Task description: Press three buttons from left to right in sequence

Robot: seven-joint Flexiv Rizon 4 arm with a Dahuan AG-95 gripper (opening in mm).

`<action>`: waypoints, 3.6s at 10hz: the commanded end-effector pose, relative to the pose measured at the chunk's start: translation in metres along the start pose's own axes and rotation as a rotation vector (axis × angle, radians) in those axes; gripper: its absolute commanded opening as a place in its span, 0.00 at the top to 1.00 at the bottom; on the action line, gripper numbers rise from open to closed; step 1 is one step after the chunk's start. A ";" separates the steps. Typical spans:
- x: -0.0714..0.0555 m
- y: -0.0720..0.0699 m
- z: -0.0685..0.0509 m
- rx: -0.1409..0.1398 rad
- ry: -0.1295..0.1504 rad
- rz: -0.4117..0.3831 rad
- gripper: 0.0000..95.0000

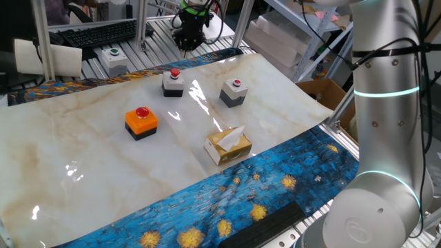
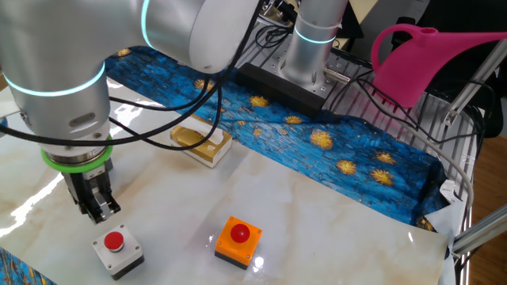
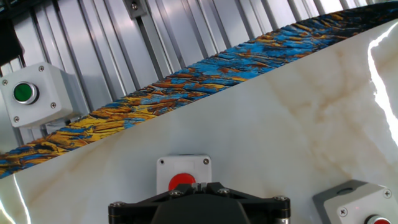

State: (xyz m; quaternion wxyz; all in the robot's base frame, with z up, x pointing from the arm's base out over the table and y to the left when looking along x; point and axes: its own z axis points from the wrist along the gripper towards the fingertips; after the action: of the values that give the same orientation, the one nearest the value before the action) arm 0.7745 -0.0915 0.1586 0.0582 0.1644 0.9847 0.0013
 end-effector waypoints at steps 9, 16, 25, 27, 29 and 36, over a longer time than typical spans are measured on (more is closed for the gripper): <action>0.003 -0.001 0.000 0.011 0.009 0.117 1.00; 0.003 -0.001 0.000 0.017 0.018 0.145 1.00; 0.012 -0.005 0.002 -0.008 0.019 0.106 1.00; 0.019 -0.008 0.000 -0.007 0.017 0.100 1.00; 0.020 -0.009 0.000 -0.008 0.018 0.091 1.00; 0.010 -0.004 0.000 -0.006 0.014 0.112 1.00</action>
State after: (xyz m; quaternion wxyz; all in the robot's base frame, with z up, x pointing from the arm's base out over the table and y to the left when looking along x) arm 0.7616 -0.0919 0.1573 0.0527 0.2147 0.9753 -0.0026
